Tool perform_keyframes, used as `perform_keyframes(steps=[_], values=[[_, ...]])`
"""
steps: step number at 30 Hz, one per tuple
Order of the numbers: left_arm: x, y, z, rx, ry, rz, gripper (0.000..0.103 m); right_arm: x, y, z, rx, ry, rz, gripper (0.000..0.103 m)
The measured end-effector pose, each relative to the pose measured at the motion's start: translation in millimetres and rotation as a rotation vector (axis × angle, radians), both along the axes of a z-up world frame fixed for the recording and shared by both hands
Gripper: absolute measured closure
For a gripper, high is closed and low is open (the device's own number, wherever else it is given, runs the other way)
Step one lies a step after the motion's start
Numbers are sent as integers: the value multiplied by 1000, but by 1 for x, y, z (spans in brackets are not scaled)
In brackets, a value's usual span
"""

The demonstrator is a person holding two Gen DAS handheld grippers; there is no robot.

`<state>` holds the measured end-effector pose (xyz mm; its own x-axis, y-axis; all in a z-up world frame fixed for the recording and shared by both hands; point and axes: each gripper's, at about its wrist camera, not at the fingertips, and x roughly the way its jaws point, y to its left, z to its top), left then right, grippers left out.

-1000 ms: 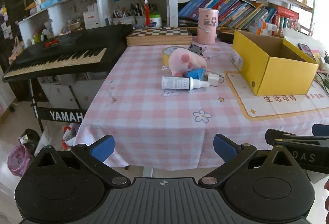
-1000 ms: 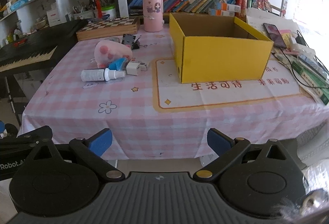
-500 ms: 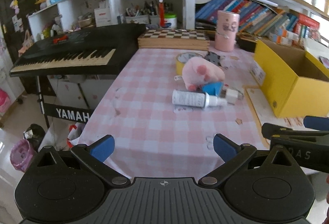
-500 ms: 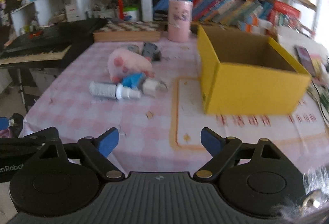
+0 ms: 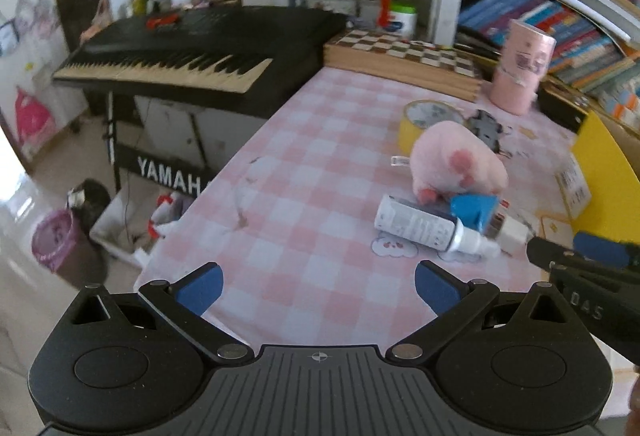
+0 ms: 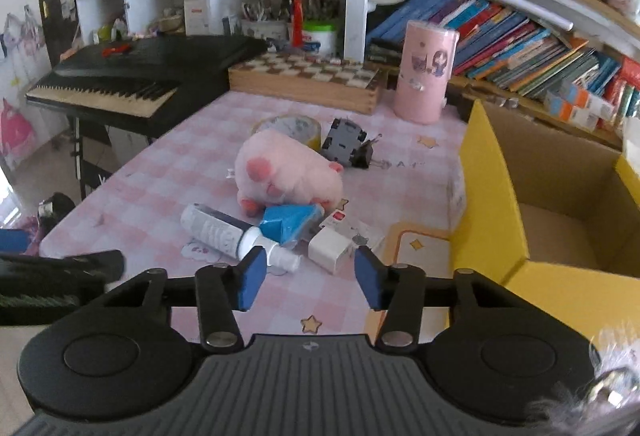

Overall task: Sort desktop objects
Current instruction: 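Grasp the white charger plug with the right tool while the left tool grasps the white spray bottle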

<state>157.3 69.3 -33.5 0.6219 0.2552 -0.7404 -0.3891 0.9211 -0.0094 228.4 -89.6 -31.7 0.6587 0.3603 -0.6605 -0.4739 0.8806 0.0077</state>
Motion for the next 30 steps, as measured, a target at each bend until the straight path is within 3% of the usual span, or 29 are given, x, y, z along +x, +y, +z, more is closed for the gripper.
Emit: perform_keyframes(steps=[17,25,30], values=[[38,-15,4,53,50,17,1,83,16,-52,-9,223,-5,64],[51,-20,-1,41,59,-26,1,90,18,-50,-15,194,28,72],[64,-6,-11,-102,67,10,2,76,8,-16,50,64,47,72]])
